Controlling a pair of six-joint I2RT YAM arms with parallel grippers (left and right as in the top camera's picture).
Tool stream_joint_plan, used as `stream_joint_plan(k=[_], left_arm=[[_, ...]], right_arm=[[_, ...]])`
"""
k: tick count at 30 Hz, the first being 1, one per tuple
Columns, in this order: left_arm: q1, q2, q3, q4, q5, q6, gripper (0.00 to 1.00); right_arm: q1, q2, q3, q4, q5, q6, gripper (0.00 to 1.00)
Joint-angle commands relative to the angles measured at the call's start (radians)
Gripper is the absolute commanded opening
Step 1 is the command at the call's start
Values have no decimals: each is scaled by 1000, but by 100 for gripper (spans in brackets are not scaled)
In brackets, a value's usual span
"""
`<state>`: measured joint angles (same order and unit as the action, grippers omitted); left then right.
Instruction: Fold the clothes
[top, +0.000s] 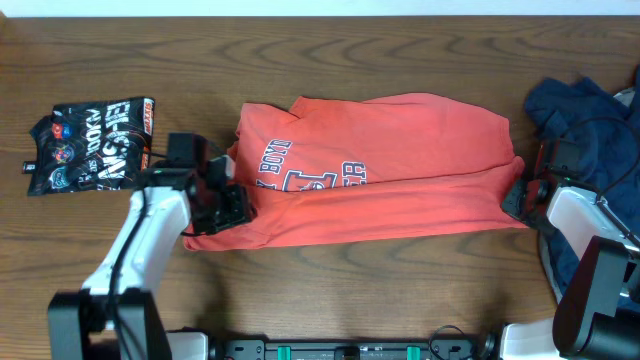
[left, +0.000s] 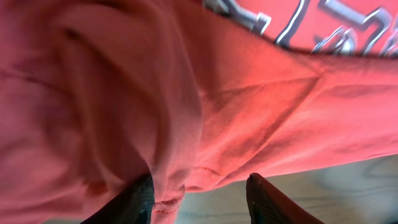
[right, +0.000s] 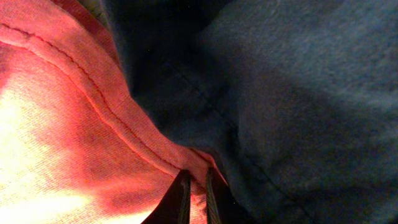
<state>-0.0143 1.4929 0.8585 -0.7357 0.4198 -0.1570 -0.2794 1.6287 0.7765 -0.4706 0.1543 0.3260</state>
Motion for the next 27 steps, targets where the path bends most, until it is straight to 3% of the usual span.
stream_joint_plan(k=[1, 3, 5, 9, 14, 20, 21, 22, 23, 24, 27], left_arm=[[-20, 55, -7, 15, 6, -2, 50], [-20, 68, -6, 28, 6, -1, 48], [-20, 68, -5, 43, 6, -1, 31], [-20, 57, 16, 46, 6, -1, 13], [-20, 34, 49, 46, 8, -2, 6], [-20, 5, 60, 30, 14, -2, 6], [-20, 5, 60, 18, 6, -2, 7], [-20, 5, 60, 2, -19, -1, 18], [-20, 5, 60, -11, -58, -1, 44], [-20, 5, 60, -24, -122, -1, 52], [-20, 5, 47, -16, -209, -1, 57]], right_arm=[[-23, 44, -45, -19, 29, 10, 11], [-23, 44, -45, -19, 29, 10, 11], [-23, 44, -45, -19, 29, 10, 11], [-23, 44, -45, -18, 29, 10, 11], [-23, 44, -45, -18, 29, 10, 11], [-23, 44, -45, -18, 29, 10, 11], [-23, 44, -45, -18, 29, 10, 11], [-23, 44, -45, -18, 29, 10, 12], [-23, 44, -45, -18, 29, 10, 11], [-23, 44, -45, -17, 29, 10, 12], [-23, 44, -45, -15, 29, 10, 12]])
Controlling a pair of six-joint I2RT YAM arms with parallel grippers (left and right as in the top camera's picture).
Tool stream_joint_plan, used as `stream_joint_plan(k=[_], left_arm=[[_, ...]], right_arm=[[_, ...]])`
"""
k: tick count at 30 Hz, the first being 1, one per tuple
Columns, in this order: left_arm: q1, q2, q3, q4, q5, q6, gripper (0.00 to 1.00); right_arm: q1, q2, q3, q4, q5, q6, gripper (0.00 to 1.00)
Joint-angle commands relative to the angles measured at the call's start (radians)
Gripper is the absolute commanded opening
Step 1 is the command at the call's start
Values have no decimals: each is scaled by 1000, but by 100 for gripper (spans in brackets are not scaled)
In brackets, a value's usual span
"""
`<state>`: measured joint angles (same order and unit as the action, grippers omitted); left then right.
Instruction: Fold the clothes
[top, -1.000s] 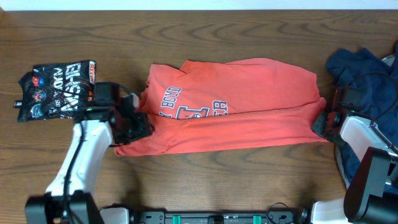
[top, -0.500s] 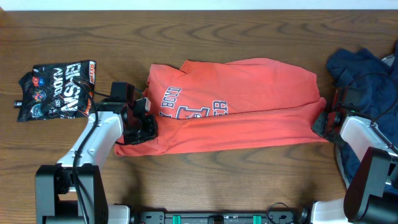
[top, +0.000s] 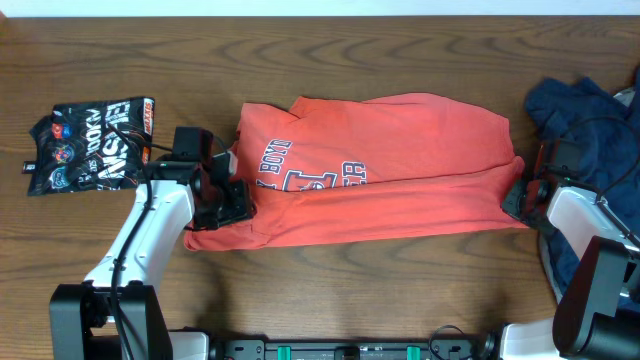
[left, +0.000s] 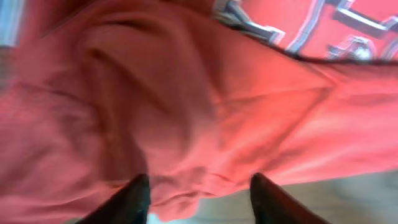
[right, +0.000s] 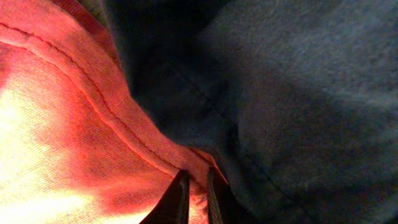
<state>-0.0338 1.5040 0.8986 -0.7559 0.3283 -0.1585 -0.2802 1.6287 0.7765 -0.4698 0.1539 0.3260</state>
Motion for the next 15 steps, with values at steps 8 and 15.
stream_joint_plan(k=[8, 15], left_arm=[[-32, 21, -32, 43, -108, 0, 55], [-76, 35, -32, 47, -78, 0, 24]], right_arm=[[-22, 44, -45, -17, 29, 10, 12], [-22, 44, -45, -19, 28, 10, 12]])
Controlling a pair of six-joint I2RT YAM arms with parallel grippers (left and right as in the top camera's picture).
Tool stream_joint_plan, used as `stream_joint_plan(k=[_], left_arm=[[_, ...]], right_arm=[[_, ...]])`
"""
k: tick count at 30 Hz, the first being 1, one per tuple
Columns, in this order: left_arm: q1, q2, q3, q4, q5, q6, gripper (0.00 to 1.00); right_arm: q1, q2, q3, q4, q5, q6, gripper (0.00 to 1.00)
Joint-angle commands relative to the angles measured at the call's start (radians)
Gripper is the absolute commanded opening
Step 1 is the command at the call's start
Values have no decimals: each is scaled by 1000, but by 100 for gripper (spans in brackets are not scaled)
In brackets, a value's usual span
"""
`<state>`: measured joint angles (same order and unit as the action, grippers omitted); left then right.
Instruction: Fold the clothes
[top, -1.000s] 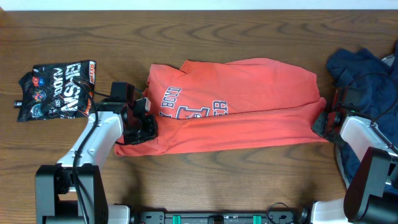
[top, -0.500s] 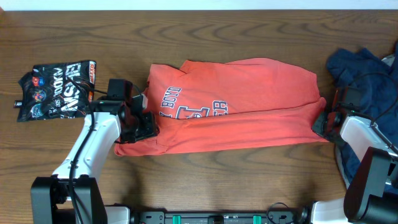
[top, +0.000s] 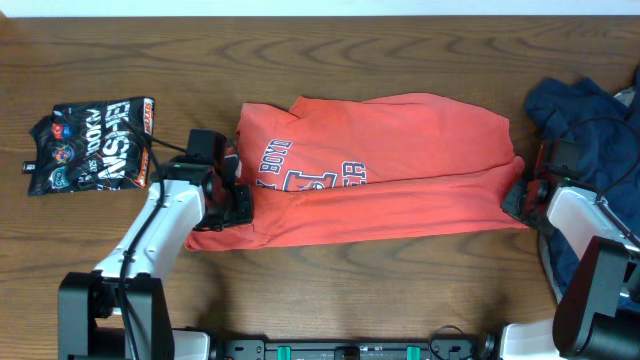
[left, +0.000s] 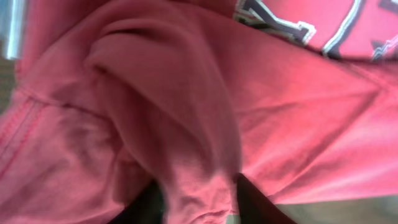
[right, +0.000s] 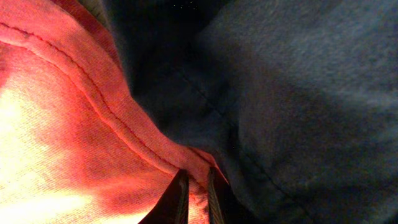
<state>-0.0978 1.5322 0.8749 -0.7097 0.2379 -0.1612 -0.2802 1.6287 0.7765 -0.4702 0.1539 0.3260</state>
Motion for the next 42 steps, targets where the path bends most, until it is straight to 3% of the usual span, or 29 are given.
stream_joint_plan(k=[1, 3, 12, 17, 24, 30, 36, 42], left_arm=[[-12, 6, -7, 3, 19, 3, 14], [-11, 3, -3, 8, 23, 3, 6], [-6, -64, 132, 73, 248, 2, 6], [55, -120, 154, 128, 225, -76, 6], [86, -94, 150, 43, 214, -87, 6], [86, -82, 143, -106, 34, -84, 6], [86, -82, 141, -233, -39, -73, 6], [86, -82, 117, -255, -206, -73, 6]], right_arm=[[-22, 44, -45, -19, 28, 10, 12], [-22, 44, -45, -20, 28, 10, 12], [-22, 44, -45, -20, 28, 10, 12], [-22, 44, -45, -20, 29, 10, 12], [-21, 44, -45, -16, 24, 10, 12], [-22, 44, -45, -20, 22, 10, 12], [-22, 44, -45, -17, 22, 10, 12], [-22, 44, -45, -20, 22, 10, 13]])
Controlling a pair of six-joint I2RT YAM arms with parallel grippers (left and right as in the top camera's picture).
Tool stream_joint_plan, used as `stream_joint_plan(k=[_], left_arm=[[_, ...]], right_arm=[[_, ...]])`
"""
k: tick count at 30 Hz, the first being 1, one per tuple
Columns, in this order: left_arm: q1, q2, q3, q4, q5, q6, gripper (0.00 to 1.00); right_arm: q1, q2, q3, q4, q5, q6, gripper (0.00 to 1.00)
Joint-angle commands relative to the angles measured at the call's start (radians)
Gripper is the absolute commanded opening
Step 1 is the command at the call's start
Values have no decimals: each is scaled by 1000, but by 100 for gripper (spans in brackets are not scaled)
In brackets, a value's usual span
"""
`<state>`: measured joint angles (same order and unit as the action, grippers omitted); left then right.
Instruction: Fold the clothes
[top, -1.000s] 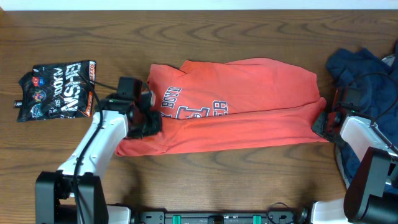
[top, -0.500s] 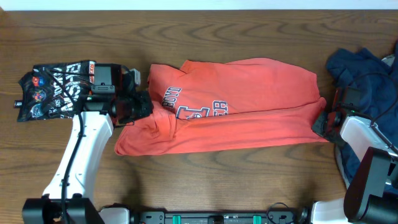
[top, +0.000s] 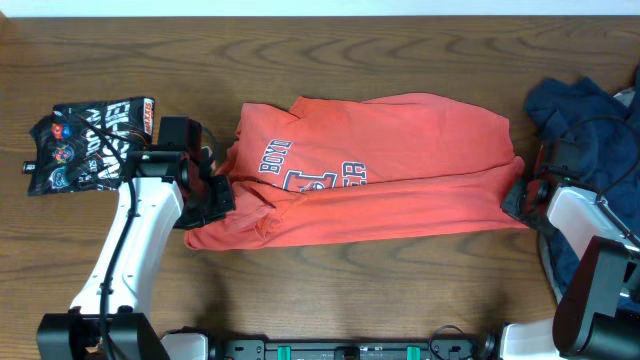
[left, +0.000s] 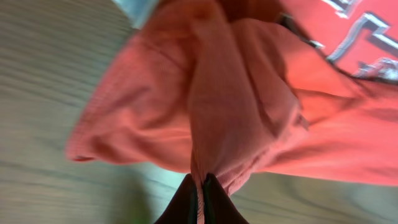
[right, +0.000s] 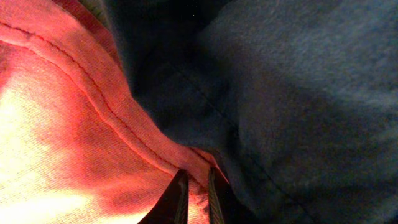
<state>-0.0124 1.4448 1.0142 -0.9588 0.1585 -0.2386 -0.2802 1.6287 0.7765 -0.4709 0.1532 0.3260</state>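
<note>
A red T-shirt (top: 390, 170) with dark lettering lies folded lengthwise across the table. My left gripper (top: 213, 190) is shut on a pinched ridge of its left end (left: 224, 112), the cloth drawn into a thin fold between the fingertips (left: 200, 186). Over at the shirt's right end my right gripper (top: 520, 195) is shut on the hem (right: 155, 149), which runs between its fingers (right: 181, 193).
A dark blue garment (top: 585, 115) is heaped at the right edge, touching the red shirt's end; the same garment (right: 292, 93) fills the right wrist view. A black printed bag (top: 90, 145) lies at the left. Wooden table (top: 350, 280) in front of the shirt.
My left gripper was closing round a thick bunch of the shirt's left end. It now pinches a thin ridge of it and sits farther left. The right gripper has not moved.
At first my left gripper stood open over bunched cloth at the shirt's left end, and the same a moment later. Then its fingers were closing on the bunch. Now it is shut on a pinched fold. The right gripper held the right hem throughout.
</note>
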Motion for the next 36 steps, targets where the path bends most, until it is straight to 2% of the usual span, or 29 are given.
stream_joint_plan(k=[1, 2, 4, 5, 6, 12, 13, 15, 16, 19, 22, 25, 29, 36], left_arm=[[1, 6, -27, -6, -147, 4, 9], [1, 6, -32, -6, -157, 4, 17], [1, 6, -35, -1, -160, 5, 70], [1, 5, -34, 6, -165, 5, 84], [3, 5, -28, 10, -171, 5, 87], [7, -5, 64, 48, -141, -3, 84], [7, -7, 69, 74, -124, -3, 78], [8, -6, 69, 160, -71, 2, 59], [7, -5, 69, 211, -39, 7, 54], [7, 4, 69, 335, 42, 24, 53], [7, 32, 69, 380, 79, 24, 53], [6, 86, 64, 365, 148, 37, 52], [7, 163, 42, 293, 167, 55, 44], [6, 271, 19, 215, 157, 94, 43]], right_arm=[[-22, 44, -45, -20, 23, 10, 13], [-22, 44, -45, -21, 22, 10, 13], [-22, 44, -45, -21, 22, 10, 13], [-22, 44, -45, -23, 19, 10, 12], [-22, 44, -45, -23, 10, 10, 13], [-21, 27, -6, -61, -132, -74, 12], [-21, 16, 13, -86, -143, -74, 12], [-20, -18, 75, -143, -178, -80, 13], [-19, -35, 105, -163, -198, -92, 14], [-6, -89, 202, -195, -299, -170, 19], [17, -105, 282, -234, -353, -217, 22], [37, -103, 292, -239, -347, -227, 24], [53, -82, 264, -236, -320, -227, 24], [51, 0, 170, -185, -267, -225, 25]])
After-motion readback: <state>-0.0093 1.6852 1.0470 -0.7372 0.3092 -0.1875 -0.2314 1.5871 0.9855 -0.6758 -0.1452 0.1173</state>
